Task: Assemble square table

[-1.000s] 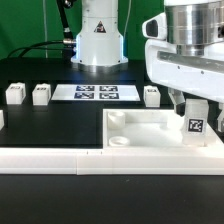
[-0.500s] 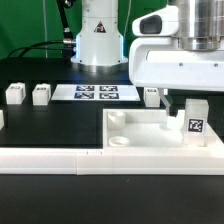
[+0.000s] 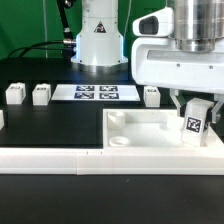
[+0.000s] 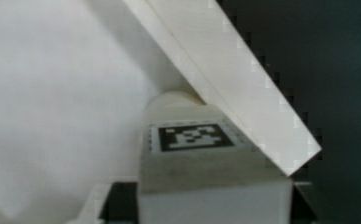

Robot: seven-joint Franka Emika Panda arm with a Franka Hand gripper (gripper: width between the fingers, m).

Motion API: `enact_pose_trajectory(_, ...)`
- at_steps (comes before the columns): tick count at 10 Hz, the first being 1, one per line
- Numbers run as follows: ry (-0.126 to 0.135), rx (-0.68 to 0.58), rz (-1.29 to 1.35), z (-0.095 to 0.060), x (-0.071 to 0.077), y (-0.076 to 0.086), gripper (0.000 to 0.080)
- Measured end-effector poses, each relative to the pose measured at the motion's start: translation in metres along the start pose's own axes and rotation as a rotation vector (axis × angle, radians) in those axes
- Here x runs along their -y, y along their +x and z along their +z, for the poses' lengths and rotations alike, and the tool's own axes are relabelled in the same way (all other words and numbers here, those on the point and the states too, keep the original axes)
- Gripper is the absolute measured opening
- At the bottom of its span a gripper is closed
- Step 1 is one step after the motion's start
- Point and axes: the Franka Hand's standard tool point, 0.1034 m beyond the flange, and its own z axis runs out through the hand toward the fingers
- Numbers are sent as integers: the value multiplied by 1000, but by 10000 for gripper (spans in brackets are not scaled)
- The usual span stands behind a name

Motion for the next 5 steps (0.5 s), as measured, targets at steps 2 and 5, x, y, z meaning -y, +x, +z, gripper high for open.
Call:
enact_pose_trajectory(2,-3,-6,245,-1,-2,3,295)
enact_pose_trajectory(5,13,23,742,1,-4,2,294)
